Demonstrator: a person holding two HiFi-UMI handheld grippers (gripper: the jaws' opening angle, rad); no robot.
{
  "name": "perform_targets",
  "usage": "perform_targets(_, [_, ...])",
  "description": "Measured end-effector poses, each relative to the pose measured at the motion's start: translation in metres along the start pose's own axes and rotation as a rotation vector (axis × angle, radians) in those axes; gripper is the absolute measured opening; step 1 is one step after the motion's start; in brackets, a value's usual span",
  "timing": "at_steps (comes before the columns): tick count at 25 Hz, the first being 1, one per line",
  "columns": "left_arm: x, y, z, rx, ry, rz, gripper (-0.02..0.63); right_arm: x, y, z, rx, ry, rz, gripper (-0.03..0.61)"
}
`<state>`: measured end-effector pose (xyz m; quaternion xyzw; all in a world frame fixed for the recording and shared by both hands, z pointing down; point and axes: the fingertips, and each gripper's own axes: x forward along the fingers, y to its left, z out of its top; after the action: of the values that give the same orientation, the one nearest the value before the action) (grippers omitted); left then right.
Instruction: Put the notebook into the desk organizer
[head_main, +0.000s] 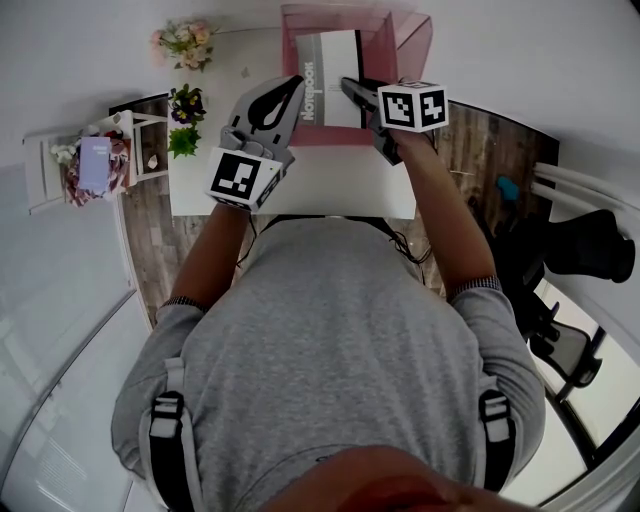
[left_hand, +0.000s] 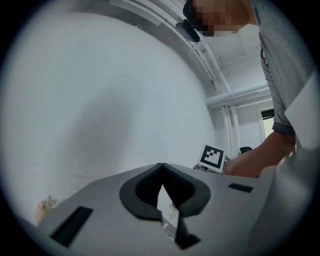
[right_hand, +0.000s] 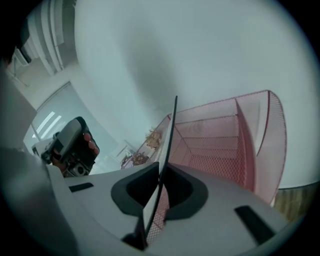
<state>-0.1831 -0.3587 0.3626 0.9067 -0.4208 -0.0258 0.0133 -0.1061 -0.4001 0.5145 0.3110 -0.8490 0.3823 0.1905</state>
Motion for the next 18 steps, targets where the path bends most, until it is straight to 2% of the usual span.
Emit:
perform_targets(6, [-0.001,-0.001,-0.001,-0.006,0.000,-0.008,0.020,0.015,-0.008,-0.020,-0.130,0.066,-0.108,0.057])
perform_targets(11, [-0.001,0.002,-0.002,-0.008,0.002,-0.015,0.020,0.015,-0.010,-0.014,-0.259,0.096,-0.219,0.081])
perform_targets(18, [-0.004,0.005,-0.002,-0.014,-0.009,-0.036,0.020,0.021,-0.015,-0.018,-0.377,0.129,-0.300,0.100])
